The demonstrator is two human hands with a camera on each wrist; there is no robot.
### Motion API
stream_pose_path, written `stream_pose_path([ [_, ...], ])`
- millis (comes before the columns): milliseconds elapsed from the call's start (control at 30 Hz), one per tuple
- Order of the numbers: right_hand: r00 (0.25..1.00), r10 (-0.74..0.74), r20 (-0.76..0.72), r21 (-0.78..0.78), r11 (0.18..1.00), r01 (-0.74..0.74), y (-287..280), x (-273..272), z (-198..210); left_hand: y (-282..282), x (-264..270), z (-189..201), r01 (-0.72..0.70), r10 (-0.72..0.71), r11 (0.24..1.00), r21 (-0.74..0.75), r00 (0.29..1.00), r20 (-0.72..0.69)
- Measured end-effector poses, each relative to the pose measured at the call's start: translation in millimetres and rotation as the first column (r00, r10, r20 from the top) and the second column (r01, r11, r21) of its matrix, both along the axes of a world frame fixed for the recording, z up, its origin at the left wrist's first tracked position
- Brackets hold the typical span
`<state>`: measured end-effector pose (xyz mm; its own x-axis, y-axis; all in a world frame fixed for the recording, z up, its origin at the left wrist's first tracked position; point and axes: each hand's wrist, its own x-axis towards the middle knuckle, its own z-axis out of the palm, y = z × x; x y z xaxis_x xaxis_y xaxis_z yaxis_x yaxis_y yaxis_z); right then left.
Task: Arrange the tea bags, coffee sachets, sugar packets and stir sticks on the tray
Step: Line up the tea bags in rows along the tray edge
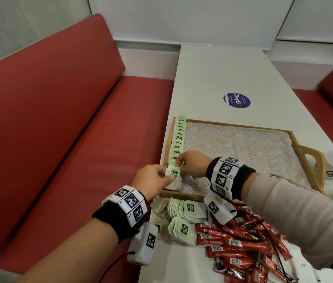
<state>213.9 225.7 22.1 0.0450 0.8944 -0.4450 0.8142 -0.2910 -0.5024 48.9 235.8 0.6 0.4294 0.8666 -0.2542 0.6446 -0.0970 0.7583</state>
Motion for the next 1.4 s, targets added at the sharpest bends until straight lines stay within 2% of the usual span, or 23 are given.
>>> stream_pose_path([
  [67,1.000,-0.009,-0.008,-0.001,1.000,0.009,0,-1,1,1,-2,4,0.031,-0.028,0.998,0.051,0.998,-0.062],
  [233,0.999,-0.022,-0.026,0.005,1.000,0.022,-1,-4,3,3,-3,8,0.061,-0.050,0.996,0.065,0.987,-0.152],
  [400,1.000,-0.025,-0.016,0.016,1.000,0.025,-1,-8,5,-2,3,10,0.055,-0.016,0.988,0.142,0.964,-0.265],
  [600,0.999,-0.041,-0.018,0.006,0.999,0.041,-1,-9,6,-6,4,12,0.050,0.011,0.965,0.257,0.973,-0.232],
  [700,0.999,-0.043,-0.022,-0.011,0.999,0.043,-1,-8,6,-4,3,17,0.101,-0.041,0.943,0.317,0.981,-0.191],
  [800,0.998,-0.050,-0.037,-0.019,0.999,0.049,0,-7,7,-3,1,18,0.251,-0.168,0.920,0.303,0.947,-0.273],
  [900,0.997,-0.066,-0.044,-0.025,0.998,0.064,-1,-8,8,-2,1,13,0.344,-0.233,0.900,0.267,0.899,-0.371],
  [1100,0.993,-0.101,-0.061,-0.020,0.995,0.100,-2,-6,6,-3,3,13,0.342,-0.236,0.908,0.243,0.895,-0.378],
  [1267,0.992,-0.128,-0.008,0.071,0.989,0.129,-3,-4,8,-4,6,13,0.300,-0.203,0.909,0.288,0.924,-0.323],
  [1400,0.988,-0.140,-0.064,0.096,0.985,0.146,-5,-3,8,-4,7,10,0.320,-0.213,0.910,0.265,0.907,-0.362],
])
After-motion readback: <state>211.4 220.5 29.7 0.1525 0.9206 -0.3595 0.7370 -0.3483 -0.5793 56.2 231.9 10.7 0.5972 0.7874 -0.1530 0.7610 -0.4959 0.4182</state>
